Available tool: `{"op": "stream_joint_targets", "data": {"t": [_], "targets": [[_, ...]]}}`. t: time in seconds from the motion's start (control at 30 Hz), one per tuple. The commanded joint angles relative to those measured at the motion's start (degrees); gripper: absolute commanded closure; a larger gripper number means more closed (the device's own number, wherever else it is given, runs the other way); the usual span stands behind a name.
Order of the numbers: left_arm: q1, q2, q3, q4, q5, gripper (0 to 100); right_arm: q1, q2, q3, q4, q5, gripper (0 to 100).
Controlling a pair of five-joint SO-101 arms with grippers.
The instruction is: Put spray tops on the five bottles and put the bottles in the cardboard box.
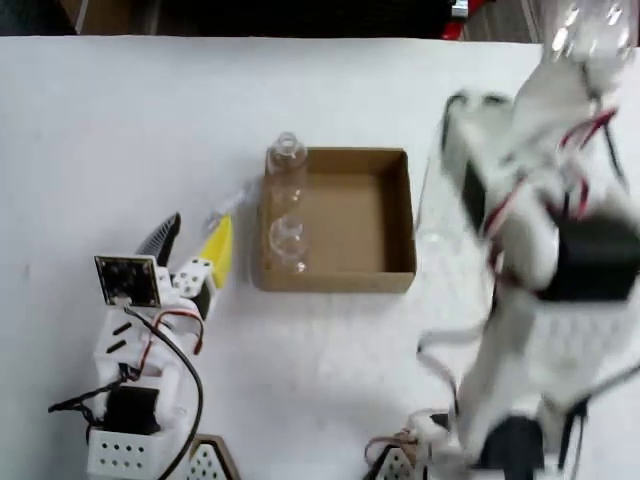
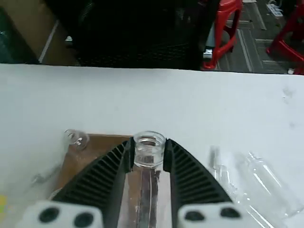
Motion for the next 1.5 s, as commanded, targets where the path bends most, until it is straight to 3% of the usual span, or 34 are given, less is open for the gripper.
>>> {"op": "stream_joint_targets", "data": {"t": [0.0, 0.27, 0.47, 0.7, 1.07, 1.33, 1.47], "targets": [[0.31, -0.66, -1.23, -1.67, -0.79, 78, -4.97, -15.96, 16.88, -5.23, 0.44, 98.3], [0.31, -0.66, -1.14, -1.67, -0.88, 78, -7.69, -32.13, 57.67, -38.99, 0.70, 98.3], [0.31, -0.66, -1.05, -1.67, -0.88, 78, -11.21, -39.25, 86.24, -73.10, 0.70, 98.3], [0.31, -0.66, -1.05, -1.76, -0.88, 78, -13.76, -37.32, 111.03, -112.31, 0.79, 98.3], [0.22, -0.66, -0.44, -3.34, -0.97, 78, -15.25, -13.41, 112.70, -134.46, 0.79, 98.3], [0.22, -0.66, -0.53, -3.34, -0.97, 78, -15.69, -6.11, 113.58, -136.66, 0.79, 98.3], [0.22, -0.66, -0.53, -3.34, -0.97, 78, -15.60, -0.48, 113.23, -143.78, 0.79, 98.3]]}}
